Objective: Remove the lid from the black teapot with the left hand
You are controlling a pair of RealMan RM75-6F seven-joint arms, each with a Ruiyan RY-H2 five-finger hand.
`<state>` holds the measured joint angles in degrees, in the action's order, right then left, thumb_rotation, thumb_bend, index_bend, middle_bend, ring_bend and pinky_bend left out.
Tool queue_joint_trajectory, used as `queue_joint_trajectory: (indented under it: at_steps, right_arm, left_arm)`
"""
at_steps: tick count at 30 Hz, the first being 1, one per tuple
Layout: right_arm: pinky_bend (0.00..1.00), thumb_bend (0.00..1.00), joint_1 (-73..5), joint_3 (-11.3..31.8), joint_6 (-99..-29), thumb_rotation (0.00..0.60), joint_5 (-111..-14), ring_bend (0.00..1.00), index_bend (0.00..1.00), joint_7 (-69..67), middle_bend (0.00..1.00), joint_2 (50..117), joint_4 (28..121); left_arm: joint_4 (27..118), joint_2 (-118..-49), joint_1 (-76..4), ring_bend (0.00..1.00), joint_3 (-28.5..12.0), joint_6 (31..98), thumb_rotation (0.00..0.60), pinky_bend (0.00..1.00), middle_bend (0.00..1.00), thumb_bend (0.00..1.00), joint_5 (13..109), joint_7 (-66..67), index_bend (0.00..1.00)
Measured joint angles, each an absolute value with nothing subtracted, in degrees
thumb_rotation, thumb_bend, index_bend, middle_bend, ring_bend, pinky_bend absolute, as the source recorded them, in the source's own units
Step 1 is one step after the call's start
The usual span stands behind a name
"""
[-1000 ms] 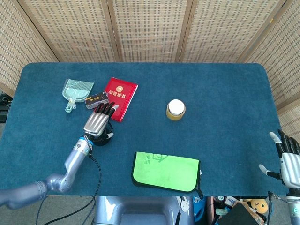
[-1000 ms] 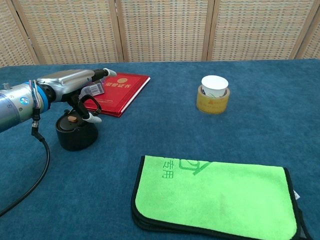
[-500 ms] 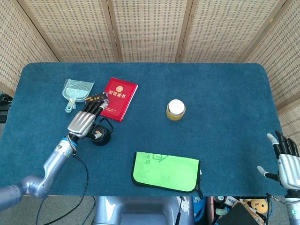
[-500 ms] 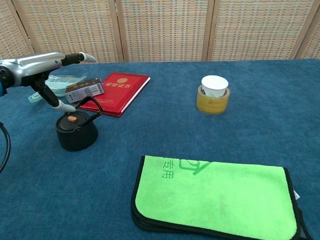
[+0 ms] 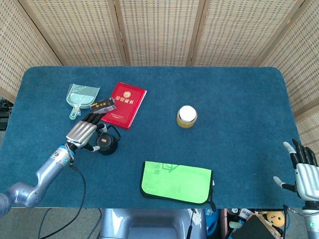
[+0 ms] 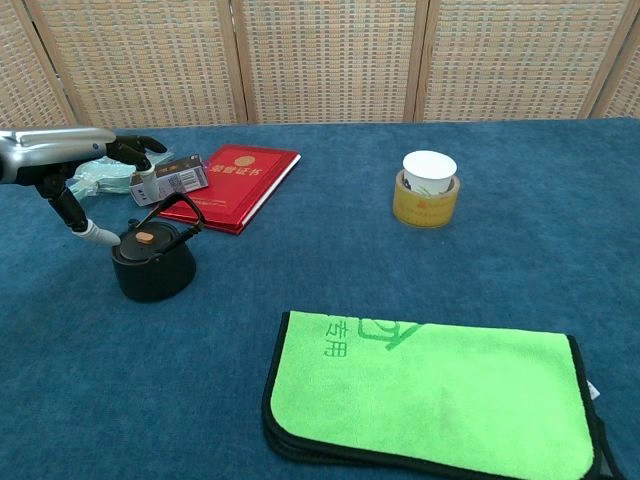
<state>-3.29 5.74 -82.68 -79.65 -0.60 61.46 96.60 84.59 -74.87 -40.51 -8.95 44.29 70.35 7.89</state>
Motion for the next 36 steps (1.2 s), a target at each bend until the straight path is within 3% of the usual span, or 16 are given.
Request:
queue_joint_trajectory:
  at_steps: [7,14,36]
  right_arm:
    - [0.0,0.0,-3.39,5.72,-82.33,0.6,-79.43,0.0,0.0,-0.7,0.0,61.34,96.57]
    - [0.0,0.0,-3.5,5.69,-82.02,0.6,-79.27,0.0,0.0,-0.87,0.0,61.28,96.56]
    - [0.0,0.0,-3.65,5.71,-81.48,0.6,-78.93,0.0,0.0,-1.73,0.0,61.09,96.38]
  left_arm:
    - [83.27,-75.93,-41.18,0.0,-8.46,44.37,0.6,0.0,0.0,0.41,68.28,9.7,0.41]
    - [82.65,-76.52,-41.71,0.0,-7.88,43.99,0.6,0.0,0.0,0.41,66.42,10.4,0.47]
    - [79.48,-81.04,-42.55,0.0,-6.37,45.51,0.6,0.0,0.0,0.41,65.34,12.07,0.47]
